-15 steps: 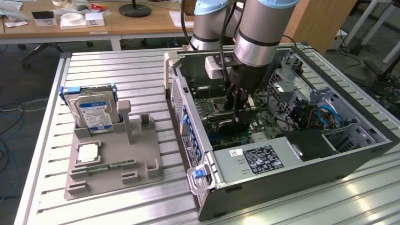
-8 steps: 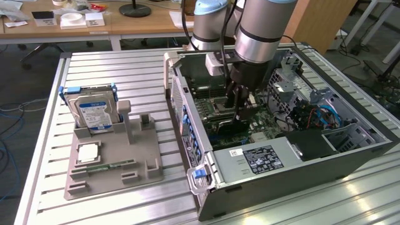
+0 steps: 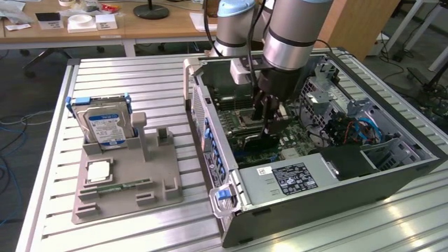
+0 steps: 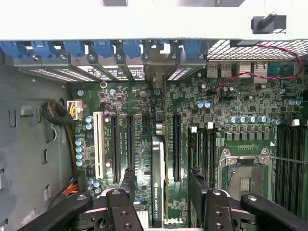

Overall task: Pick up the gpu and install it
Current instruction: 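Insert the gpu into the slot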

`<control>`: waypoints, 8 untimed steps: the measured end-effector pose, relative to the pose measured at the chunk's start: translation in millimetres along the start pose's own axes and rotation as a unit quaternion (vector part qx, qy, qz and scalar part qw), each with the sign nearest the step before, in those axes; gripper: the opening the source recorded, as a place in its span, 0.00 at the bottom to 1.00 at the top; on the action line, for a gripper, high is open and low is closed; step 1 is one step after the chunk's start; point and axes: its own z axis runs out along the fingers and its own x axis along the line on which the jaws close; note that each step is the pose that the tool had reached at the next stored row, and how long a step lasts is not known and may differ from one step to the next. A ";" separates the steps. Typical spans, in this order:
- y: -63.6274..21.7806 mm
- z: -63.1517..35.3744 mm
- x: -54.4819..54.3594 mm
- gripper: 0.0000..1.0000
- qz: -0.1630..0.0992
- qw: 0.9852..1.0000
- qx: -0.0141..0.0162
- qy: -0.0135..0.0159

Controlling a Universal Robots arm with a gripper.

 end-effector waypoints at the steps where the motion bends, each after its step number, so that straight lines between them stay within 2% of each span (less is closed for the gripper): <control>1: 0.0 -0.7 0.0 0.58 0.000 1.000 0.000 0.000; 8: 0.0 -4.7 -0.3 0.58 0.000 1.000 0.000 0.000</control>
